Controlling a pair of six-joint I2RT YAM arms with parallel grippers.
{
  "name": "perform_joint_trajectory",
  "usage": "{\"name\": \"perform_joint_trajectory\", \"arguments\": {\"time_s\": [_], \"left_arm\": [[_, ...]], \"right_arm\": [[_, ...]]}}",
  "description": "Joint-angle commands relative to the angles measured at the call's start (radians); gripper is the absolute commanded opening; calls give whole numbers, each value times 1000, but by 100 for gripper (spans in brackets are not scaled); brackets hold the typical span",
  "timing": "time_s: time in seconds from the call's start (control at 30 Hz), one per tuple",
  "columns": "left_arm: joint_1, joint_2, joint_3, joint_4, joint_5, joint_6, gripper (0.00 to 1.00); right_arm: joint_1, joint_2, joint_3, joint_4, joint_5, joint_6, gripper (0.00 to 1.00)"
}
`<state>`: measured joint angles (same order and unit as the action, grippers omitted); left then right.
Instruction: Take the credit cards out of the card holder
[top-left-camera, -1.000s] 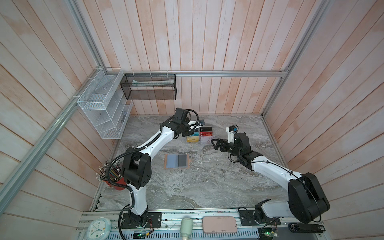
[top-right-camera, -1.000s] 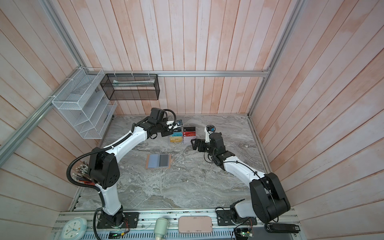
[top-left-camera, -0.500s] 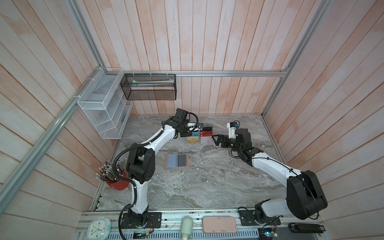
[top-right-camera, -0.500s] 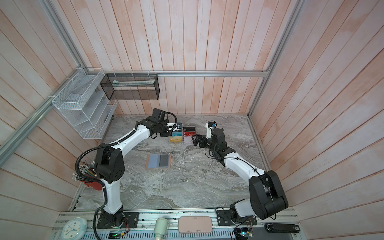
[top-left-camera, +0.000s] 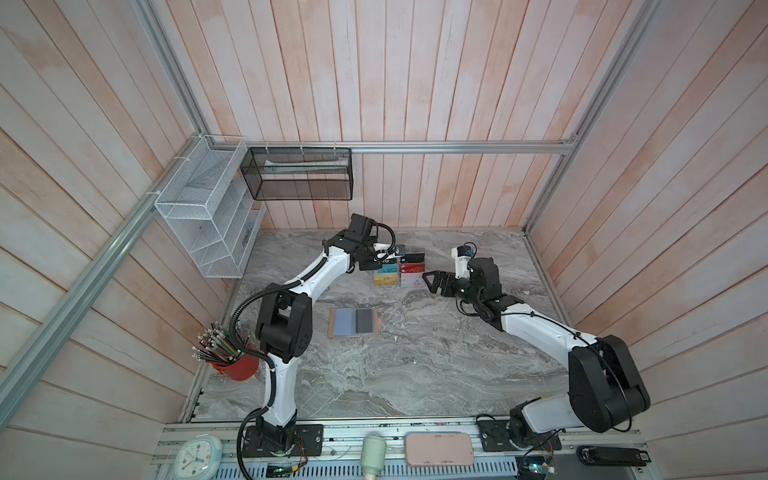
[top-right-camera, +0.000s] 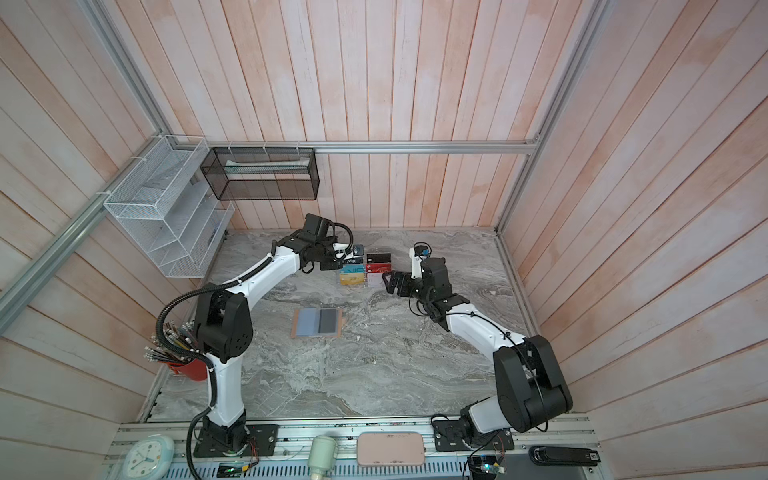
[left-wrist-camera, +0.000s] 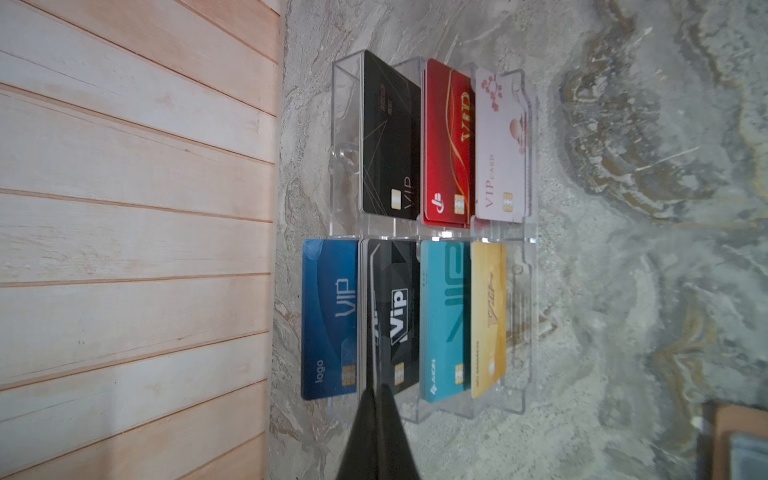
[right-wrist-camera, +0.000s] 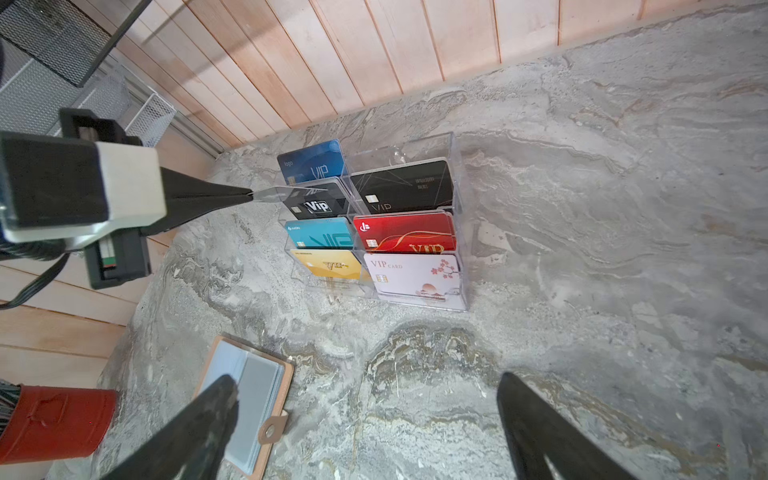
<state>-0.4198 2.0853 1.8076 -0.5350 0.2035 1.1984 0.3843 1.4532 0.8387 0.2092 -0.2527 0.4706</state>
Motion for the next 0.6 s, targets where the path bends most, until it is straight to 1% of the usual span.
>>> {"name": "perform_joint_trajectory", "arguments": {"time_s": [0.0, 0.57], "left_arm": [[-5, 34, 22, -13, 19, 21, 0], [-2, 73, 31, 0, -3, 51, 0]], "right_arm": [[-6, 6, 26, 11, -14, -3, 98], [-6, 4, 13, 23, -26, 7, 98]]}}
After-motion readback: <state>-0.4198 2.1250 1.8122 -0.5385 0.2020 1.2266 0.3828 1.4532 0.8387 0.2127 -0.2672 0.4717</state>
